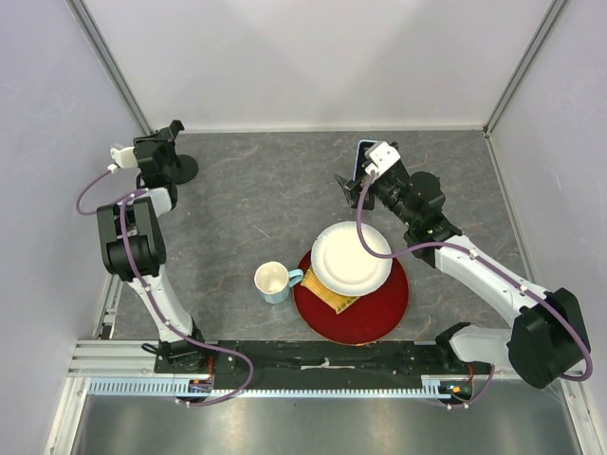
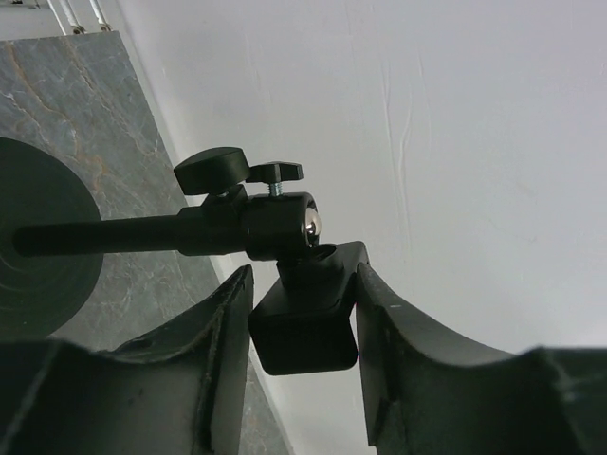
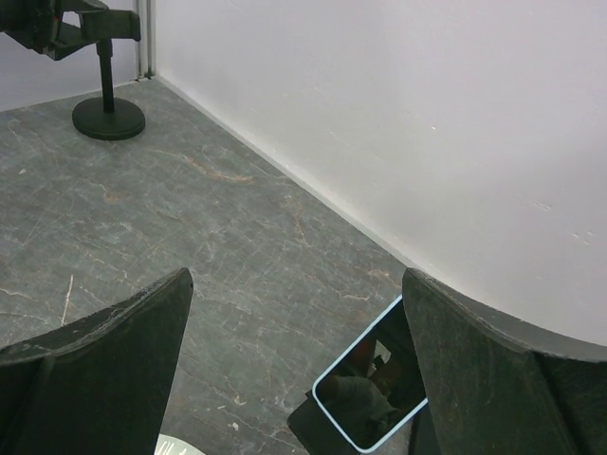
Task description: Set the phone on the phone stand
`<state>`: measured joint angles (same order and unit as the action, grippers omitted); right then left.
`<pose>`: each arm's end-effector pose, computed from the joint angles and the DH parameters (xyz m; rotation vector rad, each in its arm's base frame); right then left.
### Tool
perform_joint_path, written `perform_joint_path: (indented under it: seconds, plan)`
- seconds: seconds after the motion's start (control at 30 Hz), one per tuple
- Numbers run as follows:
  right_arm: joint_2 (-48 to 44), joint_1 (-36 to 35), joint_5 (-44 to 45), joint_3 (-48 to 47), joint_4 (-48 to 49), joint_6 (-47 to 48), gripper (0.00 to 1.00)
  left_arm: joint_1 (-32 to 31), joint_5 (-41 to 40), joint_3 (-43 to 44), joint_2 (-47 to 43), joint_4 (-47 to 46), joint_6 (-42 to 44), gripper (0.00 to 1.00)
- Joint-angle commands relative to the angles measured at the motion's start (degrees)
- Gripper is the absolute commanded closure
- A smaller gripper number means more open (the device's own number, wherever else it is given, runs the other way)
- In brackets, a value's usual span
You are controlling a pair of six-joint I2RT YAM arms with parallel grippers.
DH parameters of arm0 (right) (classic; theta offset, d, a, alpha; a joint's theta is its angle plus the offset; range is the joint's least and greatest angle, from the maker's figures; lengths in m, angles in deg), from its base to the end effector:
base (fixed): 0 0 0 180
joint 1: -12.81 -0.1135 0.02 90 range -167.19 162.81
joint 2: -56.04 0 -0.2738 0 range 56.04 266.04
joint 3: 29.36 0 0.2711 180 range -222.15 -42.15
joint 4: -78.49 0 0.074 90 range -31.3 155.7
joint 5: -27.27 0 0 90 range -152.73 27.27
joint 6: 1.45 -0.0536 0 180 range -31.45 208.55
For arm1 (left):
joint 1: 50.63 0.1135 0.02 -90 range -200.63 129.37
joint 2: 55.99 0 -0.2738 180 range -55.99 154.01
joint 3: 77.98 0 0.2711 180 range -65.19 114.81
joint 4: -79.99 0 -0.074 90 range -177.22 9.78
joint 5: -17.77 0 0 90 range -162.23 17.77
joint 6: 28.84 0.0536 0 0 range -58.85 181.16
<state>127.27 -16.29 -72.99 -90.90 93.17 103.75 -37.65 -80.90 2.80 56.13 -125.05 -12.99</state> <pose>0.2797 0.1666 0.3381 -0.6954 1.3220 0.3288 0.4668 0.1159 0.2122 -1.2707 1.1665 -0.6720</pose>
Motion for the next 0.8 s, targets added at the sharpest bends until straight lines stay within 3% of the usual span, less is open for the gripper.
perform_joint_path:
  seconds: [0.0,0.13,0.33,0.57,0.77]
  plan:
    - [-0.4,0.6,-0.6,0.9,4.3,-0.8,0.02,-0.5,-0.4,2.1,1.4,-1.7,-0.3,0.56]
    - [-0.5,1.0,-1.5,1.3,5.1,-1.5,0.02,-0.8,0.4,2.8,0.7,-1.4,0.5,0.78]
    - [-0.6,1.9,-2.2,1.5,5.3,-2.5,0.02,-1.2,8.3,2.2,0.6,-2.4,-4.2,0.98]
    - [-0.6,2.6,-2.9,1.5,5.7,-3.1,0.02,-3.6,22.0,1.4,-1.2,-4.6,-7.6,0.98]
    - [-0.9,2.8,-3.3,1.9,6.2,-3.5,0.02,-5.9,27.5,-2.2,-4.4,-8.6,-10.0,0.98]
